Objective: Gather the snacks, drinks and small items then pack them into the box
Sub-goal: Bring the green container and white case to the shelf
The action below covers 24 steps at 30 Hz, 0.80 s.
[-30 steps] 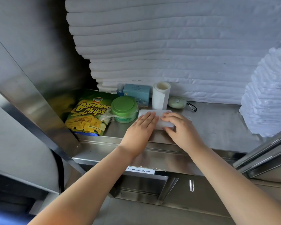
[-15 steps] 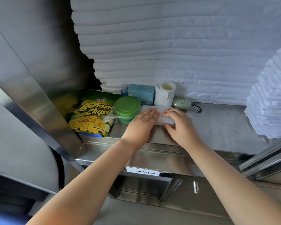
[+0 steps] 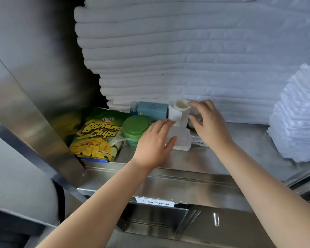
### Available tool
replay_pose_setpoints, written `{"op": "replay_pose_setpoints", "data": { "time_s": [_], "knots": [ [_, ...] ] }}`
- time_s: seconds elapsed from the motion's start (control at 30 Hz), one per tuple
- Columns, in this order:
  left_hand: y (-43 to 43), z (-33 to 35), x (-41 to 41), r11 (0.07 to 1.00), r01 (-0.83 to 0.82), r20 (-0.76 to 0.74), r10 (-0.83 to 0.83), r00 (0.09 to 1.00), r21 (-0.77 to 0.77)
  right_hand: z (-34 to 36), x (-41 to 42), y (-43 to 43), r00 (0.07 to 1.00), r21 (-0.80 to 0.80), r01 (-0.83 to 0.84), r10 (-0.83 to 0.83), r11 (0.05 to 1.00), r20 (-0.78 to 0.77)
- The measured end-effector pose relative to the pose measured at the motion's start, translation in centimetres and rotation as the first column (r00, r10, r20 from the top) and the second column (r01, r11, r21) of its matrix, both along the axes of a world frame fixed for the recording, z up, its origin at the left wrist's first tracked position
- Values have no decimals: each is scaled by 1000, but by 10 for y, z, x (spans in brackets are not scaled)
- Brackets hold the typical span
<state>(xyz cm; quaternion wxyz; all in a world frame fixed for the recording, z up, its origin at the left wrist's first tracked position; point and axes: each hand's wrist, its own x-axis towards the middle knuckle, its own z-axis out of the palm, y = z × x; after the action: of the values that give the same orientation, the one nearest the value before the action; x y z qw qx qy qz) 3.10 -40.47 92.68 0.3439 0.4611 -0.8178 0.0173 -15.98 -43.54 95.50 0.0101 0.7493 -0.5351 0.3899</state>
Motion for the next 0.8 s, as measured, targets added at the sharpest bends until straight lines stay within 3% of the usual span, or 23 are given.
{"op": "replay_pose_setpoints", "data": {
  "time_s": [0.13,0.27,0.8],
  "knots": [
    [-14,22,-20,990,-140,-49,140,989,-2,6,2,-8,999,24,6,-5,1000,-39],
    [-29,31,-28,973,-213,27,211,977,93,6,1,-14,998,69,-15,19,997,-61],
    [-45,38,-36,946,-316,-2,317,949,80,9,3,-20,999,84,-5,9,996,-43]
  ]
}}
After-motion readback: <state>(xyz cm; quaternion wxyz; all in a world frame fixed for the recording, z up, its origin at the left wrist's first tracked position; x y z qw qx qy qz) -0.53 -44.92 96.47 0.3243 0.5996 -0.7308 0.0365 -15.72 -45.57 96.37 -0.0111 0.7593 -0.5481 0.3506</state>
